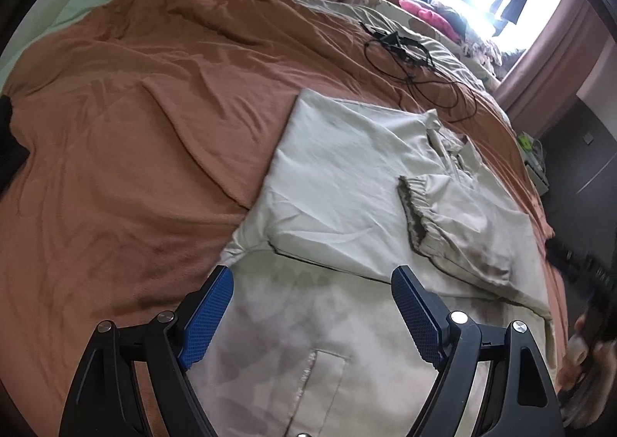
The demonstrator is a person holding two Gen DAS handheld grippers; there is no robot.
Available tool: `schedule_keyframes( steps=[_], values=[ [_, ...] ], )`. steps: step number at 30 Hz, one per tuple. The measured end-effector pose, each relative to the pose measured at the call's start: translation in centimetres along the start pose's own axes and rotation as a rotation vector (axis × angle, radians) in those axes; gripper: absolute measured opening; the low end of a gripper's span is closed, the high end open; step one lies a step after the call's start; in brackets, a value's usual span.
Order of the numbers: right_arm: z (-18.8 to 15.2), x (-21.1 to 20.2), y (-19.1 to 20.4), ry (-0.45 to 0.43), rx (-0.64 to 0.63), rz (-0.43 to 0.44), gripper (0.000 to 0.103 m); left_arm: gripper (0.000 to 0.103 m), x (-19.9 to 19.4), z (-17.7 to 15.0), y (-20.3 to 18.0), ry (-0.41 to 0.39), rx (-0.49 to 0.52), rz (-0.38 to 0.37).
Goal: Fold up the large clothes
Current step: 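Lay the cuff across the jacket body and open the right tool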
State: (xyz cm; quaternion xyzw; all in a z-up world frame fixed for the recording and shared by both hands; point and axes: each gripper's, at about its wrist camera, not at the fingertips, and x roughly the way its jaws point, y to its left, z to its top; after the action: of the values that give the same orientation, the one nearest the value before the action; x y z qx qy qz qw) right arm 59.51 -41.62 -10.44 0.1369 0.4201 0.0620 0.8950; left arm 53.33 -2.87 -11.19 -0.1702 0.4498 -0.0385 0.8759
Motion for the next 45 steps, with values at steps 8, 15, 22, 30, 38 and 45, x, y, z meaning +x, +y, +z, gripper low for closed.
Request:
schedule_keyframes(
  steps=[8,15,22,30,38,45],
  values=[
    [-2.6,-1.3,-10.7,-0.029,0.229,-0.093,0.066,0.085,0.7,0.4,-2.7,0.005,0.024,-0.017],
    [-3.8,-1.5,-18.6,-0.020,0.505,-0.068,0.066,0.085,4.6,2.7,-7.9,0.058,0.122,-0.024],
    [-5.3,-2.5,-24.5,-0.067,0.749,0.009,0.066,0.085,10.3,4.1,-11.6,0.147,0.137,-0.014],
    [-6.5,-2.7,-29.7,-0.138,0.942,0.100,0.066,0.085,16.0,4.5,-13.5,0.231,0.171,0.046],
    [-7.0,-1.9,-32.2,-0.183,1.017,0.135,0.040,0.046,17.1,3.2,-14.4,0.245,0.218,0.055],
    [-7.2,-1.9,-32.8,-0.206,1.047,0.099,0.028,0.040,16.2,2.6,-15.0,0.259,0.233,0.020]
  ],
)
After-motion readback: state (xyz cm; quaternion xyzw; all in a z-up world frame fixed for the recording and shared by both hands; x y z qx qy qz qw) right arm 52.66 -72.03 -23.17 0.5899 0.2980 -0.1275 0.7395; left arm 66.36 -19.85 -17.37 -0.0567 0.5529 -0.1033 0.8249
